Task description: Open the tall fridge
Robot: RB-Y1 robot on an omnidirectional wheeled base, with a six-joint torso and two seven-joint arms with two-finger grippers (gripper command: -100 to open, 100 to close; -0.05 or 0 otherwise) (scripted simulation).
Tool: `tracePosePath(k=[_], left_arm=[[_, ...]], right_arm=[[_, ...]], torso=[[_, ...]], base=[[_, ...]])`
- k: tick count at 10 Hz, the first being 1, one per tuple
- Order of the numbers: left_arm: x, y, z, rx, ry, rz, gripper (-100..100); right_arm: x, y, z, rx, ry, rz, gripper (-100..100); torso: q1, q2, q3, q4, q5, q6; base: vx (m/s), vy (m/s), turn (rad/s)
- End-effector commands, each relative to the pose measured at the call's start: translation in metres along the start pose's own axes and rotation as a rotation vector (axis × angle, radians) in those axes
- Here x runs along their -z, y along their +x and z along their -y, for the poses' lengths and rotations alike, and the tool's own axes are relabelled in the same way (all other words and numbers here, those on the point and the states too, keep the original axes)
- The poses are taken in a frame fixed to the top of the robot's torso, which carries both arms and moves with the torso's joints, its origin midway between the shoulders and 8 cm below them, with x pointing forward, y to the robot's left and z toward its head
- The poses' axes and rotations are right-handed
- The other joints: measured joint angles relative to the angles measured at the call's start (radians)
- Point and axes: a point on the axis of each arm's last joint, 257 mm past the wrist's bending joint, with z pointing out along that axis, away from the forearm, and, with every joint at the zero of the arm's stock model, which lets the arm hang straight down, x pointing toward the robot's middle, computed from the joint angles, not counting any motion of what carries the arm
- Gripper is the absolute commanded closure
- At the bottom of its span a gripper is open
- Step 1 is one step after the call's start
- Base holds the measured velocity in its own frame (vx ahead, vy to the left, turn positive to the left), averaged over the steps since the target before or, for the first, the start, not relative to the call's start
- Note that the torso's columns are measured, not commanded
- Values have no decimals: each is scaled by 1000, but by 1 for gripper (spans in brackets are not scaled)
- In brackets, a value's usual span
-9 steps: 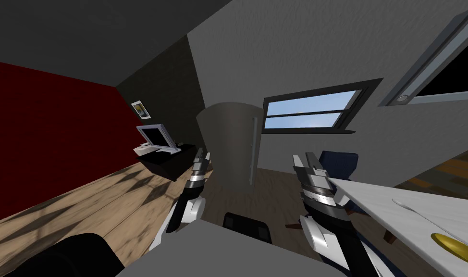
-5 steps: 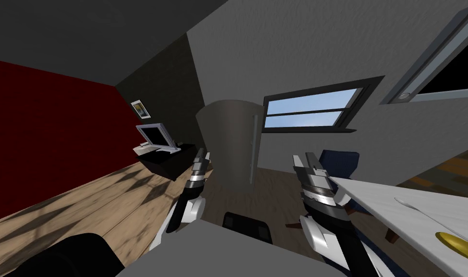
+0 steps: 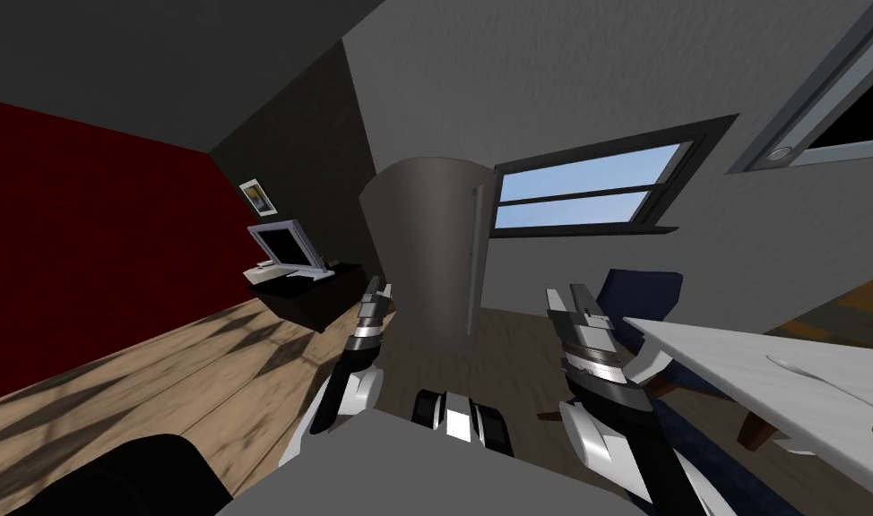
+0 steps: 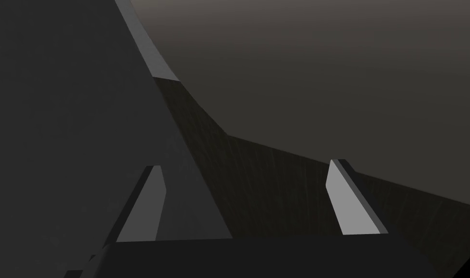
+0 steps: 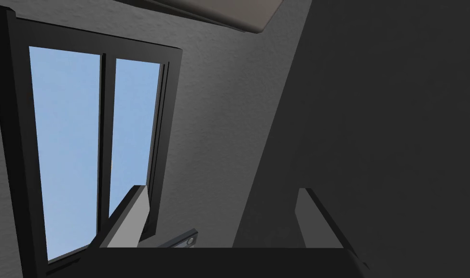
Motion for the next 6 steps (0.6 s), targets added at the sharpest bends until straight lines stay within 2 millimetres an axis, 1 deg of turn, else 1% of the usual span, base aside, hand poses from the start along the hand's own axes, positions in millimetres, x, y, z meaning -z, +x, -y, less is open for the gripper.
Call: tracePosePath(k=[1, 2, 3, 6], left_arm=[[-7, 13, -13, -3, -19, -49, -100], [-10, 19, -19, -3, -27, -67, -100], [-14, 26, -25, -2, -37, -85, -100], [-28, 49, -51, -2, -78, -145, -100]], right_arm=[[0, 0, 0, 0, 0, 0, 0], [0, 0, 0, 0, 0, 0, 0], [0, 0, 0, 0, 1, 0, 0], [0, 0, 0, 0, 1, 0, 0]], torso=[[0, 74, -148, 74, 0, 0], [0, 108, -216, 107, 0, 0], [0, 118, -235, 117, 0, 0], [-1, 121, -241, 121, 0, 0]], base=[[-12, -7, -41], [-33, -14, -62], [-38, -14, -41], [-43, -24, -56]])
